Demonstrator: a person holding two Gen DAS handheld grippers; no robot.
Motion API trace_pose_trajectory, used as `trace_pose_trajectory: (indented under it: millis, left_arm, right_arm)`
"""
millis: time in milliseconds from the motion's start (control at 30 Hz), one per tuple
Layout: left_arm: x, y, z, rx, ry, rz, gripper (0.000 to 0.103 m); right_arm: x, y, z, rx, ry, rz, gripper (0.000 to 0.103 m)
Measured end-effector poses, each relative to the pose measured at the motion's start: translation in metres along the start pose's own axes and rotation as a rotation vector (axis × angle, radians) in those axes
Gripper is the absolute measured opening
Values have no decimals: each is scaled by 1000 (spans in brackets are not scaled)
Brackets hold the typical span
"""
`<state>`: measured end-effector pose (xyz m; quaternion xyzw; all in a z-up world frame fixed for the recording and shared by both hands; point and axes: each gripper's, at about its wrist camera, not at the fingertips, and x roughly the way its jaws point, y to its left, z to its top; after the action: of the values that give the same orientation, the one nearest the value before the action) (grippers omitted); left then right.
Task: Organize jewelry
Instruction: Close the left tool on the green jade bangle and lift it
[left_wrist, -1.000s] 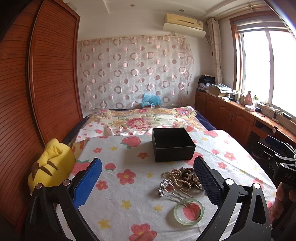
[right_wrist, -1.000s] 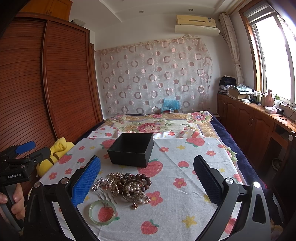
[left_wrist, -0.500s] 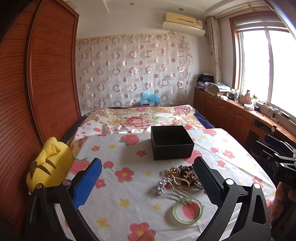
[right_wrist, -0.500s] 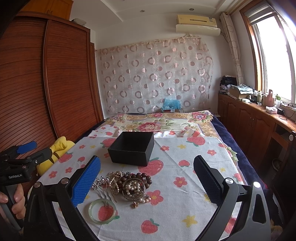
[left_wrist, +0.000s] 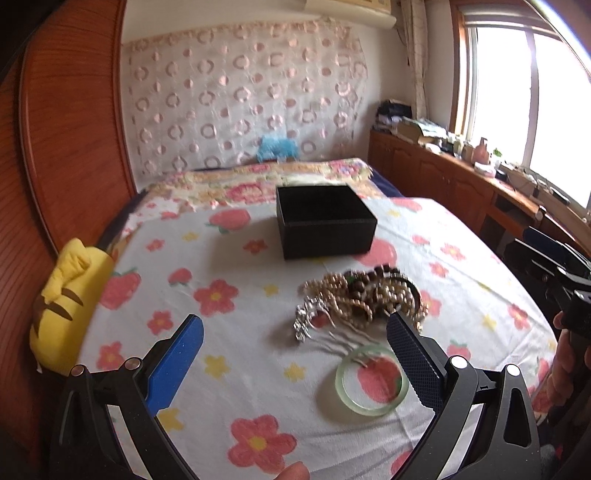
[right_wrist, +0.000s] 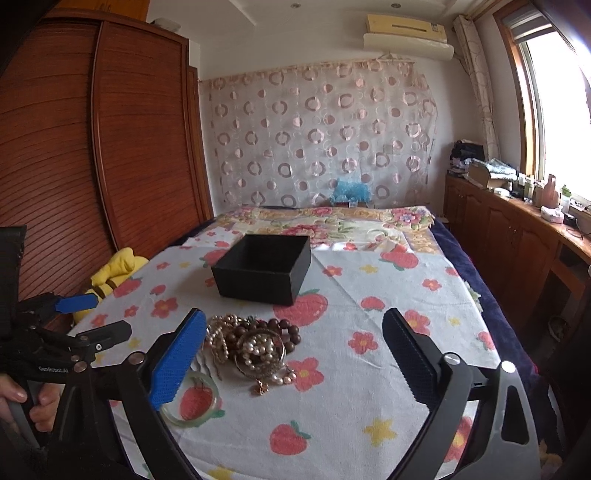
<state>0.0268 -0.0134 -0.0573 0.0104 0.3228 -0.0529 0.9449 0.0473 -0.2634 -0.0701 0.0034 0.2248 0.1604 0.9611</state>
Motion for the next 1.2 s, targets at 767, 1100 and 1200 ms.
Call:
trace_pose_trajectory:
  millis: [767, 1100, 1200]
  left_arm:
    - [60, -29, -39, 53, 230, -175, 96]
    - [69, -51, -47, 157, 278, -152, 78]
    - [65, -50, -45, 153, 267, -159, 69]
  right_arm:
    - [41, -24, -35, -3, 140, -18, 83]
    - [50, -25, -35, -36, 189, -3, 83]
    - [56, -24, -35, -47, 208, 14, 83]
